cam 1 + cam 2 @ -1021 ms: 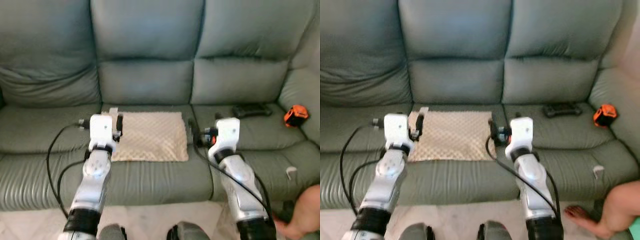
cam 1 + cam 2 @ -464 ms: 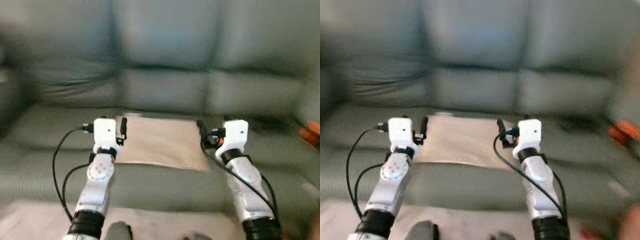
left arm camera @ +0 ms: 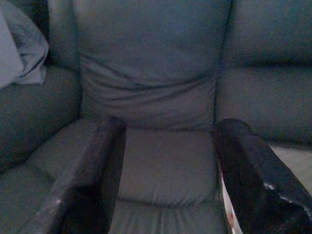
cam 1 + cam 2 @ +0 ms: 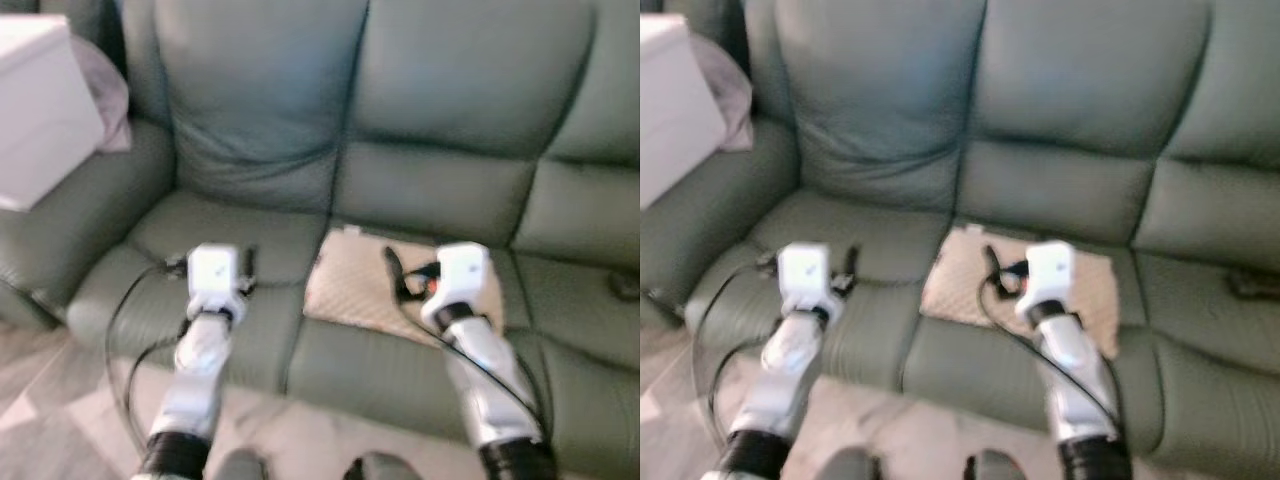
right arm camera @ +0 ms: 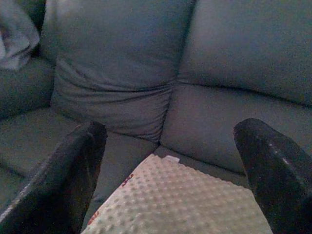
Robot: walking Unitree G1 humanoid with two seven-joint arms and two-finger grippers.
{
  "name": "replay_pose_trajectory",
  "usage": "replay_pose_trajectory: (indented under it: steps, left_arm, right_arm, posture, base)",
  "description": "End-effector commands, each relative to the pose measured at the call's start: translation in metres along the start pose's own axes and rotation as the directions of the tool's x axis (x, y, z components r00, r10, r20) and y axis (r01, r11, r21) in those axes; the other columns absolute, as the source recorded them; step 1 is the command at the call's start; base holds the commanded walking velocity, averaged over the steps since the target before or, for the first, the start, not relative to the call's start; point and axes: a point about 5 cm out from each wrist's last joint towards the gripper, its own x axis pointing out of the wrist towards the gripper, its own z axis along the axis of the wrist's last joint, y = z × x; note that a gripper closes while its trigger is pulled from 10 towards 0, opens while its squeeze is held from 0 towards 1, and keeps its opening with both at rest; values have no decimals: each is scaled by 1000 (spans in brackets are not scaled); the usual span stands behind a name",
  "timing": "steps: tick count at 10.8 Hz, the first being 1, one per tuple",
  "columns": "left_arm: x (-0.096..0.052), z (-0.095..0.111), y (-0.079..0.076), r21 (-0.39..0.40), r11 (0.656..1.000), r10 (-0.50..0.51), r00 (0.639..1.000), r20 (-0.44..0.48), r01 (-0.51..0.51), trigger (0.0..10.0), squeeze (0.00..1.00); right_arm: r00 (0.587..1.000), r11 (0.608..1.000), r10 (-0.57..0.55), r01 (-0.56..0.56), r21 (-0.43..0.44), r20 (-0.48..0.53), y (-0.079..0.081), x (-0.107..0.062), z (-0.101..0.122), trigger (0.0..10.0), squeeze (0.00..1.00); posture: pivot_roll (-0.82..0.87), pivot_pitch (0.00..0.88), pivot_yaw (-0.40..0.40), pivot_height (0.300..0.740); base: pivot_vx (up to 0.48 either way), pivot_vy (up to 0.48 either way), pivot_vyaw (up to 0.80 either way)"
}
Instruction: Move the pillow to the sofa
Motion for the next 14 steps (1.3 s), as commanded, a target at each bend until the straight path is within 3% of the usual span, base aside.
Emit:
replay_pose_trajectory:
  steps: [1,9,14]
  left_arm:
    - [-3,-2,12,21,999,36,999,-7,-35,10000,0]
    - [-5,-4,11,30,999,42,999,-14,-41,10000,0]
    - [-5,-1,14,59,996,69,997,18,-70,10000,0]
  right_arm:
    - [999,999,33,-33,-7,25,11,4,5,10000,0]
    - [999,999,46,-46,-11,20,13,7,3,10000,0]
    - [998,998,58,-58,-9,23,17,8,2,10000,0]
  posture:
    - [-78,57,-23,740]
    - [-58,65,-27,740]
    - [-50,59,-19,740]
  base:
    - [0,480,756]
    - [0,480,757]
    - [0,0,756]
